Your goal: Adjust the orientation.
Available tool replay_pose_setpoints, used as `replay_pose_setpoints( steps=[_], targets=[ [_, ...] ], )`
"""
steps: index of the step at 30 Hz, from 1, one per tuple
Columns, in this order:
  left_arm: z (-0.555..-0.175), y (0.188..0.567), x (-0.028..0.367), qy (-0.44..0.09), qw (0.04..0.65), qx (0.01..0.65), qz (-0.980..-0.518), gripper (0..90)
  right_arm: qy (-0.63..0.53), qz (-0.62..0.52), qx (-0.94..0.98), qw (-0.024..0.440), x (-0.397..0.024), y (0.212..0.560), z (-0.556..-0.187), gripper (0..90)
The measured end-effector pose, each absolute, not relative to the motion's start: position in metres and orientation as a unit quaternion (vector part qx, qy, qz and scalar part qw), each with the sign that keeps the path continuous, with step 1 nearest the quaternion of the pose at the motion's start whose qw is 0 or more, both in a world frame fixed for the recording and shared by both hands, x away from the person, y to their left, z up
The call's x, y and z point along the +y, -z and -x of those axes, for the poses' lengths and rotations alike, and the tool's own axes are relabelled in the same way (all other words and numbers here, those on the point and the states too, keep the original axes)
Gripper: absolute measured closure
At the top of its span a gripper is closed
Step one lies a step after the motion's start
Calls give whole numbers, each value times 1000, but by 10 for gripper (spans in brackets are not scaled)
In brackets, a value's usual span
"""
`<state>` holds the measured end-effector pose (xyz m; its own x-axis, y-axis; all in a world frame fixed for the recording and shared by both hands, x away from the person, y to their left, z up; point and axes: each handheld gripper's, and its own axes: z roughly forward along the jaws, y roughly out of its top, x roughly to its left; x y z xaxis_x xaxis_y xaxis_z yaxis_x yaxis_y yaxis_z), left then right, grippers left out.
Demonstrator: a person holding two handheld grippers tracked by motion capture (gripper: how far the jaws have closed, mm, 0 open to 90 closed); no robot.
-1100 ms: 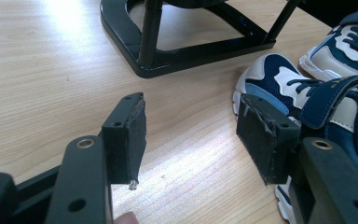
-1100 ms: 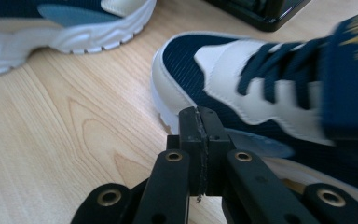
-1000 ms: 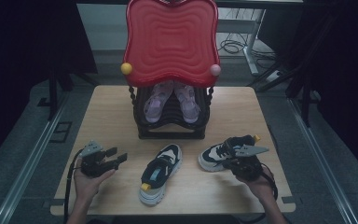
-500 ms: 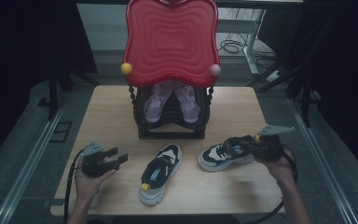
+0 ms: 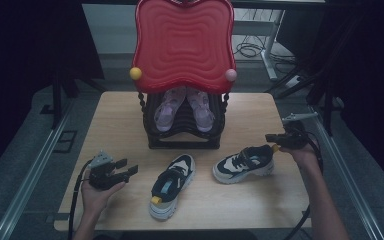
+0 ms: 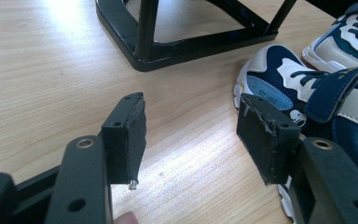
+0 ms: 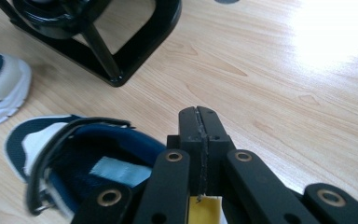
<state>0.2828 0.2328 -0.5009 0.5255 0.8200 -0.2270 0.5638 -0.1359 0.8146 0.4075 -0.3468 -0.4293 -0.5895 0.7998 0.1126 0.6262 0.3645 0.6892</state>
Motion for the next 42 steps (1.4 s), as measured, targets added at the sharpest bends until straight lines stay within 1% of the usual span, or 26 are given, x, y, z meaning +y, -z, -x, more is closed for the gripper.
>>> replay_pose_setpoints(
  steps=[6, 14, 25, 33, 42],
  targets=[
    [-283, 501, 234, -139, 462, 468, -740, 426, -340, -437, 826, 103, -348, 440, -422, 899],
    [-283, 502, 235, -138, 463, 470, -739, 426, -336, -425, 836, 85, -350, 446, -423, 899],
    [-283, 503, 235, -138, 462, 470, -739, 426, -332, -411, 846, 74, -356, 450, -416, 900],
    [-283, 502, 235, -138, 463, 470, -739, 426, -332, -405, 848, 78, -360, 450, -409, 900],
    [-283, 502, 235, -138, 463, 469, -739, 426, -335, -397, 851, 81, -367, 450, -390, 900]
  ],
)
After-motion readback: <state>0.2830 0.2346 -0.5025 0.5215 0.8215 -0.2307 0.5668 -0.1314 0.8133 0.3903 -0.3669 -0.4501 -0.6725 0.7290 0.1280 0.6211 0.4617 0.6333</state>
